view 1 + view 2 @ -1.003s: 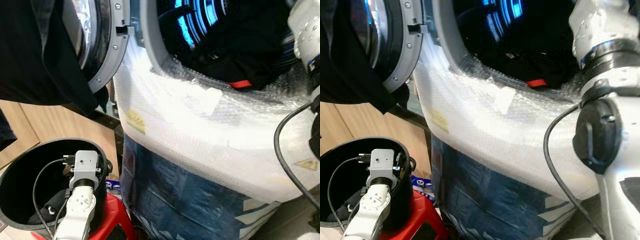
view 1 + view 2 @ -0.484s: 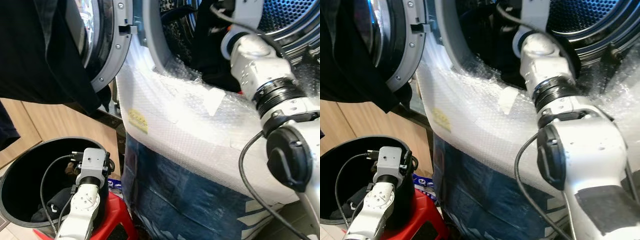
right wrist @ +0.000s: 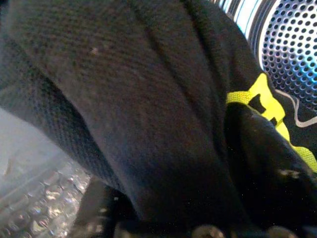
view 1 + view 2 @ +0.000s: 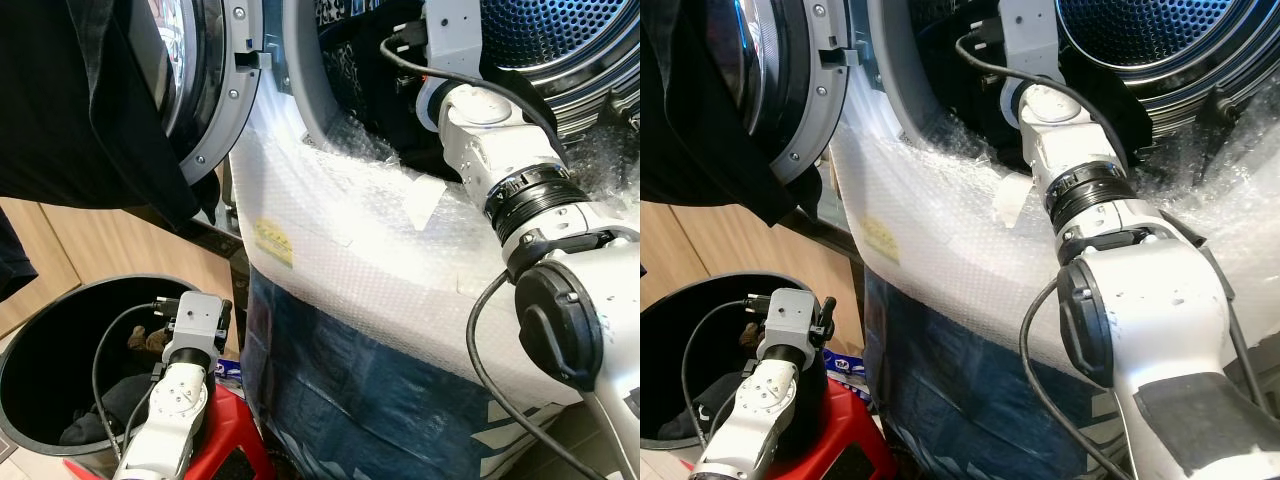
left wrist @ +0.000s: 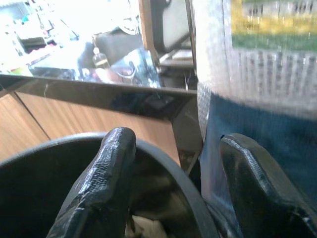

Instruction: Clothes washing

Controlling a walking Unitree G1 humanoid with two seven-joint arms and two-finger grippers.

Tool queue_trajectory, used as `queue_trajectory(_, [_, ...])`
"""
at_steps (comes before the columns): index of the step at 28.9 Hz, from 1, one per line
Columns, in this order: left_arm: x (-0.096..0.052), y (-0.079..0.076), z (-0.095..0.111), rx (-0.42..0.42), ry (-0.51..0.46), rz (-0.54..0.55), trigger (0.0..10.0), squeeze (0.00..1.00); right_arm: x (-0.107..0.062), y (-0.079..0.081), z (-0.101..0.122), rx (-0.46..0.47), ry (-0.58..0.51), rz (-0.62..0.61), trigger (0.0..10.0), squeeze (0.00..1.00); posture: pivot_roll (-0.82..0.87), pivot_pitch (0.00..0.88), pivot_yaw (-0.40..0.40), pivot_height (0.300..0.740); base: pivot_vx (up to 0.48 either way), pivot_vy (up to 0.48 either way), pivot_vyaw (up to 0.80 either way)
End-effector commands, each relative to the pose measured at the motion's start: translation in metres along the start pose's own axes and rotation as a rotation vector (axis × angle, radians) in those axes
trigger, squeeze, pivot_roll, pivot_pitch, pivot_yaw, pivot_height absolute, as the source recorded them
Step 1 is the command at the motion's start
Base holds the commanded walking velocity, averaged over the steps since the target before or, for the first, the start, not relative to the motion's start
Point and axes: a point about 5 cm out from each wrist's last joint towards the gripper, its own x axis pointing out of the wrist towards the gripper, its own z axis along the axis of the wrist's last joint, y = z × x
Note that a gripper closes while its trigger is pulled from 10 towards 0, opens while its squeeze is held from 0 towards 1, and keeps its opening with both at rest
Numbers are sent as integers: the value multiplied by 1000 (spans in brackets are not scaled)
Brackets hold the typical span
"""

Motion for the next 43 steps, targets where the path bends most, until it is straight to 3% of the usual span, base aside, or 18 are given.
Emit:
queue_trajectory(1, [-2,1,3,-4,-11,4,10000,0,-1,-4,13,4,-52,0,10000,1000,69,0,-64,740,0,0,0])
queue_trajectory(6, [-3,4,1,1,-1,-2,10000,0,-2,-14,17,-78,-65,-24,10000,1000,49,0,-55,740,0,0,0])
queue_trajectory(11, [-5,-1,2,12,-4,-28,10000,0,-6,-36,26,-50,-96,-82,10000,1000,44,0,-54,740,0,0,0])
queue_trajectory(16, [-9,-3,-1,10,11,-39,10000,0,-10,-55,21,-87,-92,-111,10000,1000,41,0,-48,740,0,0,0])
queue_trajectory(23, [-13,-6,-4,16,20,-67,10000,0,-10,-53,3,-17,-58,-17,10000,1000,33,0,-43,740,0,0,0])
queue_trajectory(29, [-14,-10,-4,17,24,-95,10000,0,-14,-65,-8,-18,-72,-64,10000,1000,23,0,-22,740,0,0,0])
queue_trajectory(34, [-14,-11,-3,20,22,-112,10000,0,-17,-64,-18,-12,-77,-33,10000,1000,25,0,-19,740,0,0,0])
queue_trajectory(35, [-14,-11,-2,22,20,-113,10000,0,-18,-65,-18,-14,-84,-33,10000,565,25,0,-19,740,0,0,0])
queue_trajectory(36, [-14,-11,-2,29,19,-115,10000,0,-20,-69,-20,-32,-90,-41,10000,0,27,0,-19,740,0,0,0])
queue_trajectory(40, [-14,-8,-3,41,25,-104,10000,0,-39,-92,-25,4,-107,-78,10000,0,39,0,-23,740,0,0,0])
queue_trajectory(43, [-15,-6,-1,43,17,-101,10000,0,-51,-96,-28,16,-121,-60,10000,0,40,0,-22,740,0,0,0])
